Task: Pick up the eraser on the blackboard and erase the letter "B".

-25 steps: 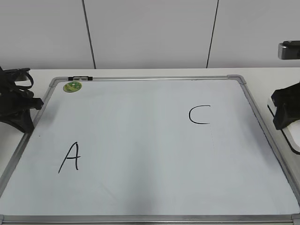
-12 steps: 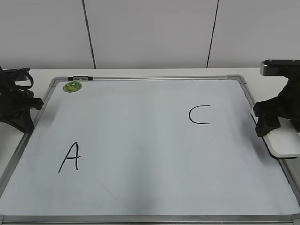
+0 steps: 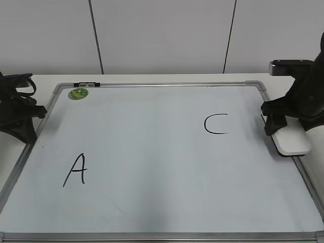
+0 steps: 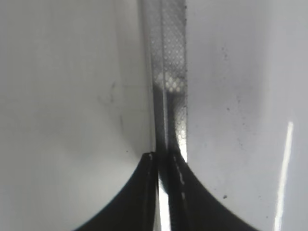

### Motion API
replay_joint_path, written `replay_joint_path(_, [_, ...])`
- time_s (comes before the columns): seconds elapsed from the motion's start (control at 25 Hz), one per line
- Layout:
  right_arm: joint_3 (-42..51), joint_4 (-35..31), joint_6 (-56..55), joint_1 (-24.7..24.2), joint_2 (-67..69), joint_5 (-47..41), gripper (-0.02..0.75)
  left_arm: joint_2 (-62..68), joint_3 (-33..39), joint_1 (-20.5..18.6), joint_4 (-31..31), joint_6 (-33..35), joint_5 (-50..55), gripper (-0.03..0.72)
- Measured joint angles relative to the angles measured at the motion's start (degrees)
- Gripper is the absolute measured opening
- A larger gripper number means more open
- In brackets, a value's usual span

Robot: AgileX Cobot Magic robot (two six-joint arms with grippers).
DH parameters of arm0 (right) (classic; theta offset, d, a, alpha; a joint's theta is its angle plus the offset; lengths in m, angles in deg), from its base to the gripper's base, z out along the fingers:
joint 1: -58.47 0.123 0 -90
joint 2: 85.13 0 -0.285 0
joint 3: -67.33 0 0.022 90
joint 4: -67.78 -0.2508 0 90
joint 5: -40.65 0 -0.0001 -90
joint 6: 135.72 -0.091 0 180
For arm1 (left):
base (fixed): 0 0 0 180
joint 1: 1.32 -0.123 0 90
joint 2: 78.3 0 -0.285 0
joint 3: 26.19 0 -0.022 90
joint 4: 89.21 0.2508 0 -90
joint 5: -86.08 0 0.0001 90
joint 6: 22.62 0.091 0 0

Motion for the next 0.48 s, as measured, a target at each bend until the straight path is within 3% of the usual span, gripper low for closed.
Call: replay_joint_path(0.48, [-0.7, -1.1, 0.1, 0.0, 3.9, 3.7, 0.555, 0.0, 0.0, 0.0, 0.0, 0.0, 0.0, 0.013])
